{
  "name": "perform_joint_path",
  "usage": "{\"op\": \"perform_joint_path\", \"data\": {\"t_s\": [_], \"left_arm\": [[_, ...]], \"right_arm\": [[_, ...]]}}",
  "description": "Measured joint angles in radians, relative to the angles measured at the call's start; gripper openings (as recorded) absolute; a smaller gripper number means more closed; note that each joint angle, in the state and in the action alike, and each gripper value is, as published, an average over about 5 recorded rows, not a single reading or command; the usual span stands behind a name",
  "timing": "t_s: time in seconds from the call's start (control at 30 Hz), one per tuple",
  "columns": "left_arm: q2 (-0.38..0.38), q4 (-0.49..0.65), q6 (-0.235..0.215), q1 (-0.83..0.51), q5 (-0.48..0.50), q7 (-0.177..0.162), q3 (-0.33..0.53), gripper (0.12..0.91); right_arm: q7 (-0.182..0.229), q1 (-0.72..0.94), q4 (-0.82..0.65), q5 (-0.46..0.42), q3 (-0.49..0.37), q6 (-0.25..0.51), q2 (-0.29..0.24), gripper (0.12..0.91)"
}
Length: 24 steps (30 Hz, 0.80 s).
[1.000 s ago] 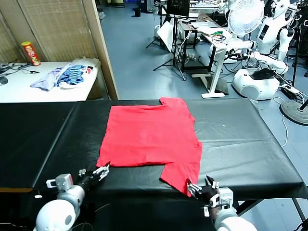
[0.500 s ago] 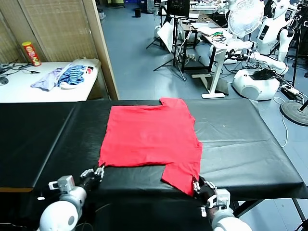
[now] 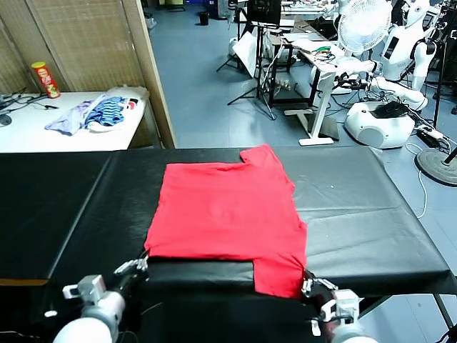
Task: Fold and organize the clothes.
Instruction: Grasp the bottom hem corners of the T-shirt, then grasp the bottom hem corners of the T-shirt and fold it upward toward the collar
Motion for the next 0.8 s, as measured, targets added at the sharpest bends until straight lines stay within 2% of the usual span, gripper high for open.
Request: {"op": "perform_joint_path", "data": {"t_s": [0.23, 0.47, 0.63, 0.7, 0.8], "left_arm": [[-0.027, 0.020, -0.067, -0.063, 0.062, 0.031, 0.015, 0.126], [-0.024, 0.114, -0.093, -0.186, 0.174, 0.033, 0.057, 0.126], [-0.021, 0.196, -0.108, -0.259, 0.247, 0.033, 0.083, 0.126], [-0.019, 0.229, -0.113, -0.284, 0.270, 0.032, 0.091, 0.126], [-0.018, 0.277, -0.113, -0.318, 0.290, 0.029, 0.101, 0.143]], "right_arm": [[-0.033, 0.177, -0.197, 0.003, -0.037, 0.142, -0.022, 0.123], [-0.055, 0.332, -0.383, -0.012, -0.078, 0.243, -0.028, 0.123], [-0.100, 0.409, -0.493, -0.016, -0.100, 0.291, -0.026, 0.124], [-0.124, 0.421, -0.514, -0.007, -0.101, 0.292, -0.030, 0.148], [-0.150, 0.417, -0.505, 0.007, -0.095, 0.272, -0.042, 0.267]]}}
